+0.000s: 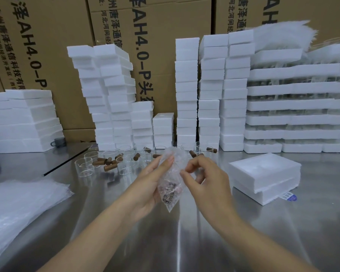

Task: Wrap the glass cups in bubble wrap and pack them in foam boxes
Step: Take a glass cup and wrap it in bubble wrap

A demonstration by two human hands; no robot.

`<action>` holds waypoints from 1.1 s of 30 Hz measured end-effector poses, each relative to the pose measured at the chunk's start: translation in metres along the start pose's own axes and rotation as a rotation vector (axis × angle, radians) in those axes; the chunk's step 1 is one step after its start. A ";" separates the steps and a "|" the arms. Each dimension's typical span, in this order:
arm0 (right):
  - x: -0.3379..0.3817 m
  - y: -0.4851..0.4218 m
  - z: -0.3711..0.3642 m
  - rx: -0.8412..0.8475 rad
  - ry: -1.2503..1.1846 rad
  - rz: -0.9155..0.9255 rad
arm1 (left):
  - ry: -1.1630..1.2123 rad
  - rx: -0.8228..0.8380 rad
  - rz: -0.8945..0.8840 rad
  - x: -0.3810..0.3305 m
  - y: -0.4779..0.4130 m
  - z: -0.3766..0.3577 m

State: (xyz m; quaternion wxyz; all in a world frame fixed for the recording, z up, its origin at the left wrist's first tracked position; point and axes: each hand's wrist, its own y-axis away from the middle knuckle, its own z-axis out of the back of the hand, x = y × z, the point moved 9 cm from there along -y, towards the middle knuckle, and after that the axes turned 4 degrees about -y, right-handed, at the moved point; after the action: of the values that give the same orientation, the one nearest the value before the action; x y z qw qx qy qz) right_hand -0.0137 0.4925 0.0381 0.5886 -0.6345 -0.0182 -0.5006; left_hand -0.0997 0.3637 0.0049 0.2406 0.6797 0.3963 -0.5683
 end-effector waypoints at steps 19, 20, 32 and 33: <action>-0.004 -0.007 -0.014 0.306 -0.135 -0.143 | -0.347 0.182 0.011 0.000 -0.002 0.015; -0.002 -0.013 -0.004 0.241 -0.103 -0.117 | -0.364 0.182 0.007 0.000 -0.001 0.015; -0.055 -0.029 0.054 0.341 1.192 -0.236 | -0.209 -0.227 -0.032 -0.003 -0.009 0.056; -0.054 -0.030 0.050 0.350 1.174 -0.182 | -0.165 -0.256 -0.039 -0.004 -0.009 0.059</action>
State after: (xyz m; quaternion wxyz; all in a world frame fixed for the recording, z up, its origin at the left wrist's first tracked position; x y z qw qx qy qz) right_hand -0.0278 0.5703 0.0344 0.5507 -0.1431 0.1729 -0.8039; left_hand -0.1412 0.3217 -0.0040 0.3461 0.5867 0.4577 -0.5714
